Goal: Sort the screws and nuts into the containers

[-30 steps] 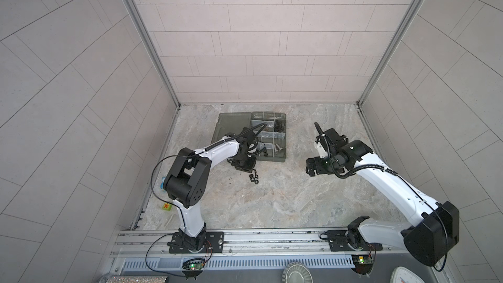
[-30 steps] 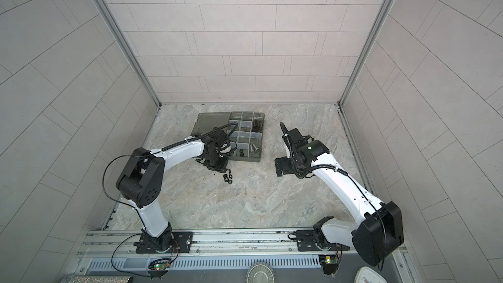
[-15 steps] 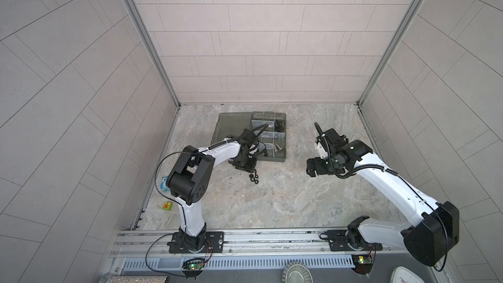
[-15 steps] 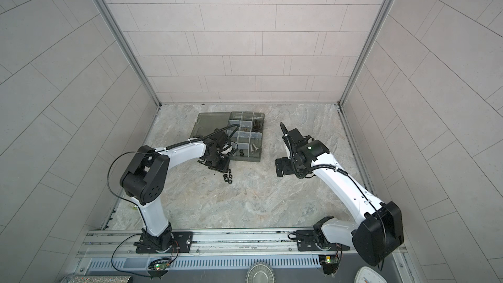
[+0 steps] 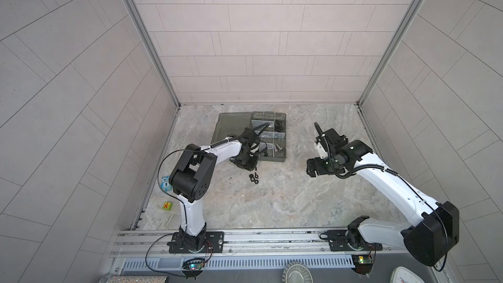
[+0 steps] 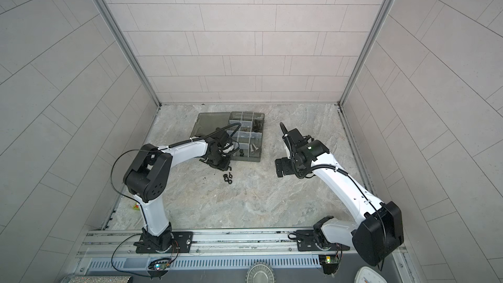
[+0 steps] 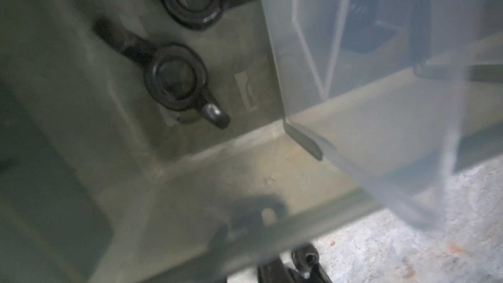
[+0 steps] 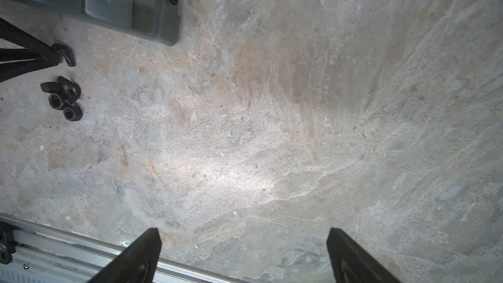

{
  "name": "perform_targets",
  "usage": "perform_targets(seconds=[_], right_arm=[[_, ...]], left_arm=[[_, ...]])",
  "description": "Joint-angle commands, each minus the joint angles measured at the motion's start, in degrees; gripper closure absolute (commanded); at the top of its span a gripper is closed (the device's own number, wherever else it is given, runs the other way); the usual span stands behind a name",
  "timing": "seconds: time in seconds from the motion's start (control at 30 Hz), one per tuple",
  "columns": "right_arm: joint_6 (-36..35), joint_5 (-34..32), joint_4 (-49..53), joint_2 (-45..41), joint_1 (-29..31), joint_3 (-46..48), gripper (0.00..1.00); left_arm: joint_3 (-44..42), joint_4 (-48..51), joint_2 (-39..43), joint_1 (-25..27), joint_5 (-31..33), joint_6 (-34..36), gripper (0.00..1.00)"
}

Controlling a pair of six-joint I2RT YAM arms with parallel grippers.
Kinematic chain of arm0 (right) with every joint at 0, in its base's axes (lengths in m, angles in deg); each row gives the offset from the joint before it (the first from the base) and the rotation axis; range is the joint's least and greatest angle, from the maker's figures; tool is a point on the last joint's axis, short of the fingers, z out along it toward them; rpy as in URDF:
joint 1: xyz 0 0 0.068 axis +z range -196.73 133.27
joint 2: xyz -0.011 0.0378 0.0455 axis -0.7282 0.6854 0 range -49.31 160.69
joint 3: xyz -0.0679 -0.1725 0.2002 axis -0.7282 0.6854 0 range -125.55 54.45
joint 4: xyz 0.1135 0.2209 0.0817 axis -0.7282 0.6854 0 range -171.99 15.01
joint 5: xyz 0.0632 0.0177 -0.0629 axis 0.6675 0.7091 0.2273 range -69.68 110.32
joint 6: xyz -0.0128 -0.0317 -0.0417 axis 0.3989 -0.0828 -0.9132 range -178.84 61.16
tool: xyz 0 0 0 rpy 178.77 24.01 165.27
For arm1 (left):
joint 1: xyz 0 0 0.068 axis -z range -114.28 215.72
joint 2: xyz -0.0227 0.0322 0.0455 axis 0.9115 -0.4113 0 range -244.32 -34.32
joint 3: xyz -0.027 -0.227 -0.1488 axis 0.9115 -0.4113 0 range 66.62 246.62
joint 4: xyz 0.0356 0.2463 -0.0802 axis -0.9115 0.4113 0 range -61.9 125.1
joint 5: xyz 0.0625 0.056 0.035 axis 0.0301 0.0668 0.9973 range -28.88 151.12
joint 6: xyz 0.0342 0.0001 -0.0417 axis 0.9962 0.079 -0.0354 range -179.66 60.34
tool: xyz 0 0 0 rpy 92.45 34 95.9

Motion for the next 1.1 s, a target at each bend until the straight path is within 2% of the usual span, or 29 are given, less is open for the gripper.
perform_targets(seconds=[0.0, 0.13, 0.27, 0.63, 0.73, 0.8, 0.87, 1.07], right_arm=[[-0.40, -1.37, 1.28, 0.01, 0.15, -0.84, 0.03], [-0.38, -2.05, 1.12, -0.10, 0.07, -0.88, 0.03], [-0.35, -2.21, 1.07, -0.09, 0.00, -0.98, 0.03], [-0.39, -2.39, 0.85, -0.12, -0.08, -0.86, 0.03], [-0.35, -2.40, 0.82, -0.19, -0.02, -0.60, 0.03], [-0.40, -2.45, 0.93, -0.33, -0.01, -0.43, 0.03], [-0.30, -2.61, 0.80, -0.58, -0.02, -0.32, 0.03], [-0.24, -2.35, 0.53, -1.05, -0.26, 0.52, 0.03]], left_arm=[[0.47, 0.28, -2.09, 0.35, -0.55, 0.19, 0.78], [0.71, 0.32, -2.19, 0.38, -0.90, 0.20, 0.87], [0.71, 0.33, -1.85, 0.38, -1.22, 0.31, 0.92], [0.84, 1.02, -0.54, 0.55, -1.31, -0.09, 0.96], [1.53, 2.38, -0.04, 0.65, -0.98, -0.78, 0.88], [2.24, 4.01, 0.40, 0.69, -0.84, -1.86, 0.73], [3.09, 5.60, 0.88, 0.67, -0.85, -3.98, 0.65], [6.72, 8.01, 0.58, 0.65, -2.72, -10.72, 0.59]])
